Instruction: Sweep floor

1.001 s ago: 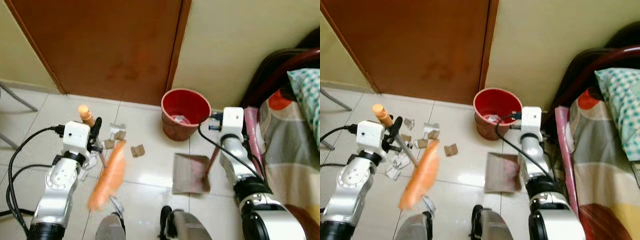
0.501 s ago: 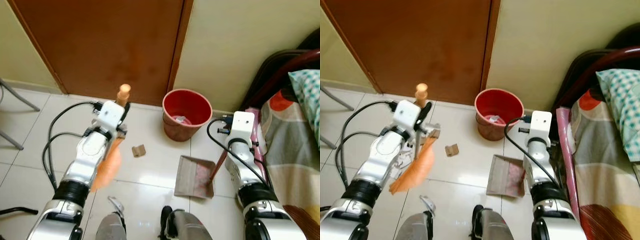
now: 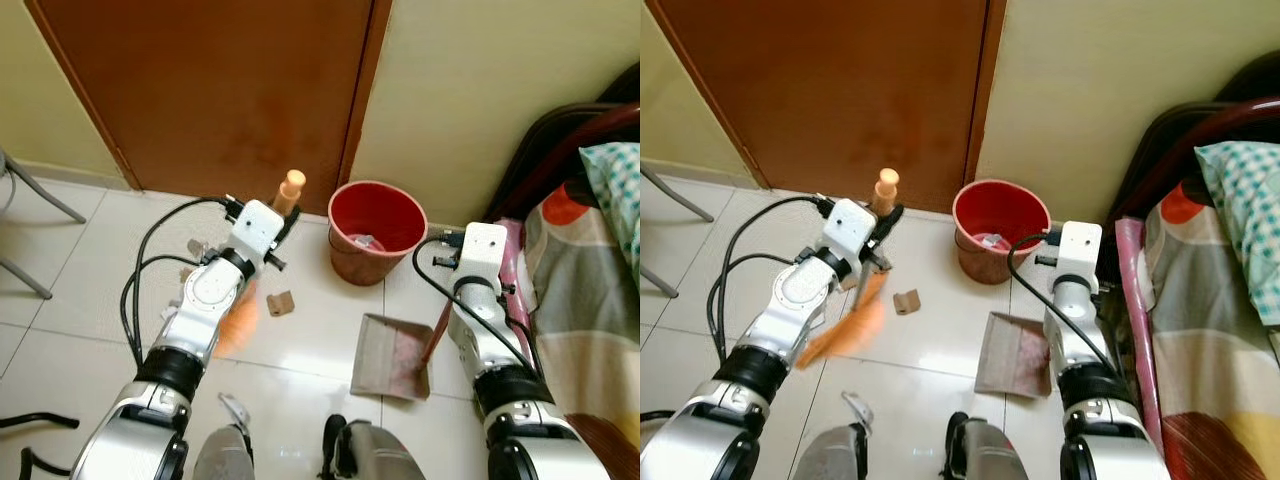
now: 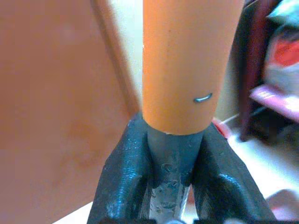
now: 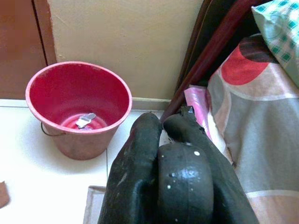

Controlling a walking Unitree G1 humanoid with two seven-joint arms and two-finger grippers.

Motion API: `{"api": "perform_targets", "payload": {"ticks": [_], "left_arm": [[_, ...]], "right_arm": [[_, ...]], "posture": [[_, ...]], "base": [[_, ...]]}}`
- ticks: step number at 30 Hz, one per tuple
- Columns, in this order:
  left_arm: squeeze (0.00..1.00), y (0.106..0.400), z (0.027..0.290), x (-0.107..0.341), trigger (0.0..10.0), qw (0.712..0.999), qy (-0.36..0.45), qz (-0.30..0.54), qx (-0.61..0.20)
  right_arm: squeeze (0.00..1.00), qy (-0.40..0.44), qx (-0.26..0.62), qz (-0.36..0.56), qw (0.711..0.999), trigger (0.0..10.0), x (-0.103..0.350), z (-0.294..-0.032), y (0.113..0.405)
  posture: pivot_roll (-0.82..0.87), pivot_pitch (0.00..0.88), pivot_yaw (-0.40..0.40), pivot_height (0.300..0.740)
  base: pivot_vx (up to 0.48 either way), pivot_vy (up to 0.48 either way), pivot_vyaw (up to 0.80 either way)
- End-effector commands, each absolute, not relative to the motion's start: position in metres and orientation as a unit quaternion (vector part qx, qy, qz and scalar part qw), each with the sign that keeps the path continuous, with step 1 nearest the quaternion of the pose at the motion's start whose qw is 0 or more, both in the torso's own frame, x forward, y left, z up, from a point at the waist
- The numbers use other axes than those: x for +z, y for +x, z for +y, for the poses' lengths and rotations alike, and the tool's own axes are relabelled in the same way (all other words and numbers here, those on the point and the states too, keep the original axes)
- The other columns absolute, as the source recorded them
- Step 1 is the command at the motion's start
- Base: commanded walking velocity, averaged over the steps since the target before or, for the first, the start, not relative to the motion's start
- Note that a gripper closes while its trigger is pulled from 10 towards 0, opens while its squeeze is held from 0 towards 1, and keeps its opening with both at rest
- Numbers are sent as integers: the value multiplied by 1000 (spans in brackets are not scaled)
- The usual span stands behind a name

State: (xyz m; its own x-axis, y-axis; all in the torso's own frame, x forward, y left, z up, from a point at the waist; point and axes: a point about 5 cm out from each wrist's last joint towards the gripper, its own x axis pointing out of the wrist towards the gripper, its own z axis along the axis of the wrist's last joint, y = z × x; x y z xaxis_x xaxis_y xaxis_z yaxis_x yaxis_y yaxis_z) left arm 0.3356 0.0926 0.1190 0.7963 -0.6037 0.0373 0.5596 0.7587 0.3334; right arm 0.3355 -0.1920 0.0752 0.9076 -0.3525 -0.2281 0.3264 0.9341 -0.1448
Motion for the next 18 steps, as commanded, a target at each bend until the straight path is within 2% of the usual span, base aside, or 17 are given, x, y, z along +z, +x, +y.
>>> {"api": "perform_targets", "payload": {"ticks": [1, 4, 6, 10, 18], "left_arm": [[0, 323, 65, 120, 10000, 914, 127, -92, -374], [0, 319, 61, 120, 10000, 909, 124, -93, -386], [0, 310, 51, 116, 10000, 896, 111, -85, -422], [0, 306, 48, 115, 10000, 892, 92, -81, -436], [0, 305, 44, 127, 10000, 902, -52, -67, -423]], "right_arm": [[0, -41, -170, 153, 973, 10000, 66, -189, 333], [0, -40, -168, 154, 973, 10000, 66, -188, 333], [0, -38, -159, 159, 974, 10000, 66, -183, 334], [0, -38, -154, 161, 974, 10000, 66, -180, 335], [0, -35, -138, 166, 976, 10000, 67, -169, 339]], "posture": [[80, 129, -51, 740], [80, 129, -51, 740], [78, 132, -54, 740], [78, 134, -53, 740], [79, 138, -58, 740]], "base": [[0, 0, 0], [0, 0, 0], [0, 0, 0], [0, 0, 0], [0, 0, 0]]}}
